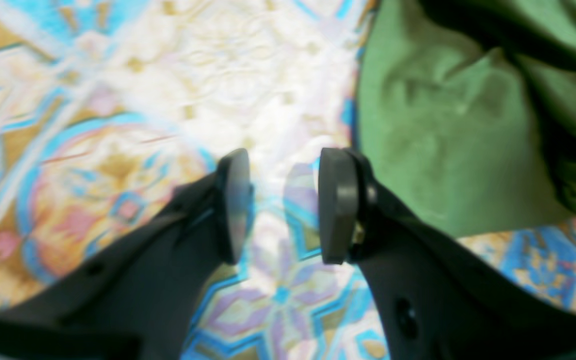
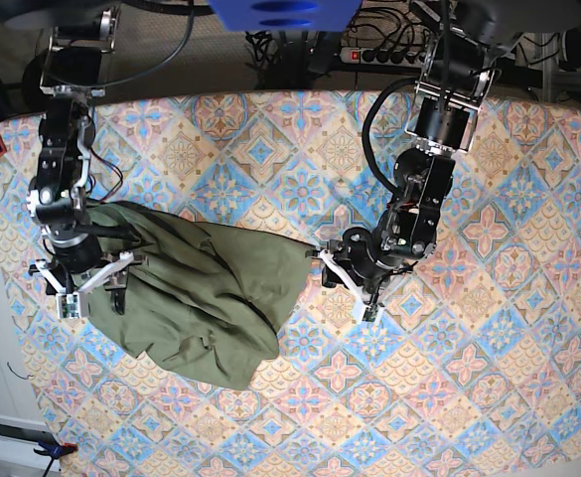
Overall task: Layout the t-shirt on the table in an organized manner, then fold the t-shirt properly
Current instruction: 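Grasp the shirt edge with the left gripper, regrip with the right, then pull the shirt apart, right gripper outward, left gripper toward its side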
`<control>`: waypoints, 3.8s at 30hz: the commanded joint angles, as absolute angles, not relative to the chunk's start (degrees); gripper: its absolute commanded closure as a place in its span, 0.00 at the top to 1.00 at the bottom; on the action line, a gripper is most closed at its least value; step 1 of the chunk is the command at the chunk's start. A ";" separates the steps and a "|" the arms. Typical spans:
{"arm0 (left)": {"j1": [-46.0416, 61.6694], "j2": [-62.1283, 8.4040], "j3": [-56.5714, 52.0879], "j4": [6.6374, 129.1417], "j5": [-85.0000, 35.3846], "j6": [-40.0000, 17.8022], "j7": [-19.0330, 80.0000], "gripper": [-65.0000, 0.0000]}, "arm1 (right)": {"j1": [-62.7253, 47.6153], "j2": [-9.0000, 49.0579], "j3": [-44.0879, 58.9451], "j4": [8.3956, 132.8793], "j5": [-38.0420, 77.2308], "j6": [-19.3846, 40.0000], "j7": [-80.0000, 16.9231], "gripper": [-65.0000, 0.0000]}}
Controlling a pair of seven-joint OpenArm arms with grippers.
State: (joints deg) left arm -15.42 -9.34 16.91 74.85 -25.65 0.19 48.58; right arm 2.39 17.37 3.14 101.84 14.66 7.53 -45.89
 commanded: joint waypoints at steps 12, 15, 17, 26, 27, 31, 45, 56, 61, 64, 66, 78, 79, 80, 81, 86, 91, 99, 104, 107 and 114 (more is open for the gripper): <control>-16.57 -9.63 16.48 75.82 -25.80 0.13 47.43 0.35 | 8.22 17.27 -9.54 94.81 14.73 8.13 -44.53 0.50; -16.57 -9.63 16.48 75.82 -25.80 0.13 47.43 0.35 | 8.31 17.36 -13.05 92.35 14.73 8.13 -41.36 0.50; -16.57 -9.63 16.48 75.82 -25.80 0.13 47.43 0.35 | 8.92 17.45 -14.90 90.77 14.73 8.13 -40.31 0.50; -16.57 -9.63 16.48 75.82 -25.89 0.13 47.43 0.35 | 11.47 17.36 -18.07 85.49 9.98 8.13 -40.04 0.50; -16.57 -9.63 16.48 75.82 -25.89 0.13 47.43 0.35 | 11.47 17.36 -18.15 84.97 9.10 8.13 -40.04 0.50; -16.48 -9.63 16.48 75.82 -25.89 0.13 47.43 0.35 | 12.00 17.36 -19.21 82.33 8.66 8.13 -39.69 0.50; -16.40 -9.63 16.57 75.82 -25.89 0.13 47.43 0.35 | 14.81 17.45 -23.43 76.97 8.66 8.13 -33.71 0.05; -15.25 -9.63 16.31 76.09 -25.89 0.13 47.43 0.35 | 11.74 20.53 -18.95 96.40 8.92 8.13 -35.91 0.02; -15.25 -10.07 16.31 76.18 -25.89 0.13 47.43 0.35 | 3.91 20.62 -10.42 105.71 9.01 12.44 -36.97 0.01; -15.25 -10.77 15.78 76.18 -25.89 0.13 47.43 0.35 | -2.33 20.62 -3.91 110.29 9.01 16.75 -36.97 0.01; -15.25 -10.51 14.02 76.18 -25.89 0.13 47.43 0.35 | -8.48 20.62 0.48 112.92 9.01 17.27 -36.97 0.01; -15.60 -10.86 10.59 76.26 -25.89 0.13 47.43 0.35 | -23.78 20.62 29.85 113.89 31.69 17.36 -33.71 0.01; -15.60 -10.86 10.59 76.26 -25.89 0.13 47.43 0.35 | -23.87 20.62 32.31 113.80 33.89 17.36 -33.71 0.01; -15.60 -10.86 10.59 76.26 -25.89 0.13 47.43 0.35 | -23.87 20.62 34.07 113.80 35.12 17.36 -33.71 0.01; -15.60 -10.86 10.59 76.26 -25.89 0.13 47.43 0.35 | -23.78 20.62 35.65 113.80 36.26 17.36 -33.71 0.01; -15.60 -10.59 10.77 76.26 -25.89 0.13 47.43 0.35 | -23.60 20.62 44.09 113.10 40.04 17.36 -33.80 0.01; -15.60 -10.59 10.86 76.26 -25.98 0.13 47.43 0.35 | -23.60 20.62 51.91 113.10 41.19 17.36 -33.80 0.01; -17.27 -10.51 10.86 76.26 -25.98 -0.31 47.43 0.35 | -22.90 20.44 59.91 113.01 41.54 17.36 -33.80 0.01; -19.47 -8.92 10.77 75.91 -28.70 -7.16 47.43 0.35 | -21.93 20.44 60.00 113.01 46.55 17.36 -33.80 0.01; -20.79 -6.20 10.95 74.68 -28.88 -9.10 47.43 0.35 | -21.93 20.35 59.91 113.01 48.48 17.36 -33.80 0.01; -27.82 0.84 11.03 59.30 -28.79 -10.24 47.43 0.35 | -21.85 19.65 57.10 113.01 48.84 17.36 -37.85 0.01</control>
